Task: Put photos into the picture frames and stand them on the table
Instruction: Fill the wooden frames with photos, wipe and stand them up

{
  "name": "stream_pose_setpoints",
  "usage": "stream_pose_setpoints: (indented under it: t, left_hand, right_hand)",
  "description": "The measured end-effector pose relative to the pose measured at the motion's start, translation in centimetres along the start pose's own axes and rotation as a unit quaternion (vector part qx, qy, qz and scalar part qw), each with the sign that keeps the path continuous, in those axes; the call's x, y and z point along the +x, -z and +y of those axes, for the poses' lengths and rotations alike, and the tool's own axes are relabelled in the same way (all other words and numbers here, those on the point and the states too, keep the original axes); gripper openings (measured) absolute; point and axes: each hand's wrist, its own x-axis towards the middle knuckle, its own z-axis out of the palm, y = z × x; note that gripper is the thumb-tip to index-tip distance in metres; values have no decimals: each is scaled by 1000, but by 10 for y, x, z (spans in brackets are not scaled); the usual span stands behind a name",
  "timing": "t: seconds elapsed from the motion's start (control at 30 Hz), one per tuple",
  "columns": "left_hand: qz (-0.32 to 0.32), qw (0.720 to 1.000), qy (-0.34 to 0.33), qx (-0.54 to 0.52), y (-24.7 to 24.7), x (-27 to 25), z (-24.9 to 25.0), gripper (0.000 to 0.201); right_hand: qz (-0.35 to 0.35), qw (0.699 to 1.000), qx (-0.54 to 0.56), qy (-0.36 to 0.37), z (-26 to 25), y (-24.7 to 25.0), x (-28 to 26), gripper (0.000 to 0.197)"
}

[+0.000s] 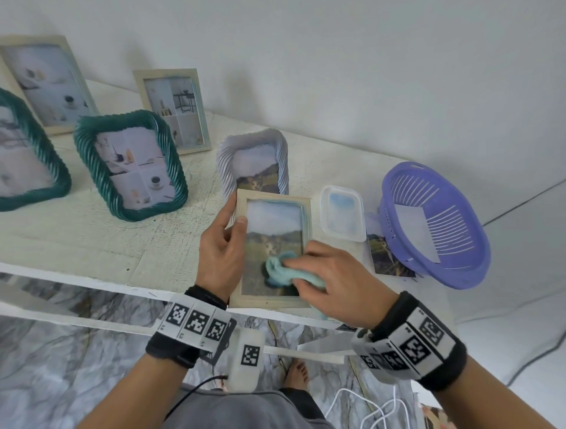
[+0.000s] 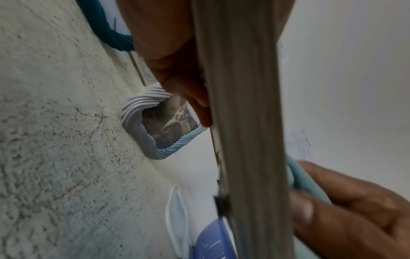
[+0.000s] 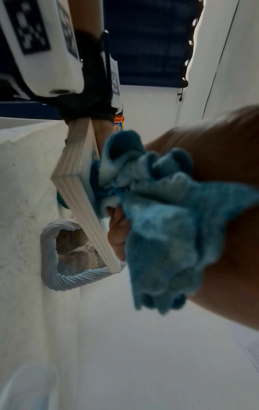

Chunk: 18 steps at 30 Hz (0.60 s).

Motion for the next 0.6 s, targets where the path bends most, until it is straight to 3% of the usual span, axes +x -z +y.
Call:
stream_pose_setpoints:
  t: [0.1,0.27,0.4,0.47,0.6]
  left_hand:
    - [-4,1000,9,-7,1,-2,-3,42]
    - [-15,1000,14,4,-10,-6,-6,47]
    - [-14,1000,20,-12,-12,-6,-3,46]
    - [-4,1000,18,-16,-13,-4,-2,45]
    - [-5,1000,21,-23,-8,-2,-3,44]
  right_hand:
    - [-34,999,-41,3,6,8,-2,40]
    - [60,991,-114,-33,18,20,18,31]
    - [74,991,-89,-65,14,18,21,33]
    - [61,994,-74,-47,5,13,16,32]
    - [-40,997,-51,32,-10,1,-3,30]
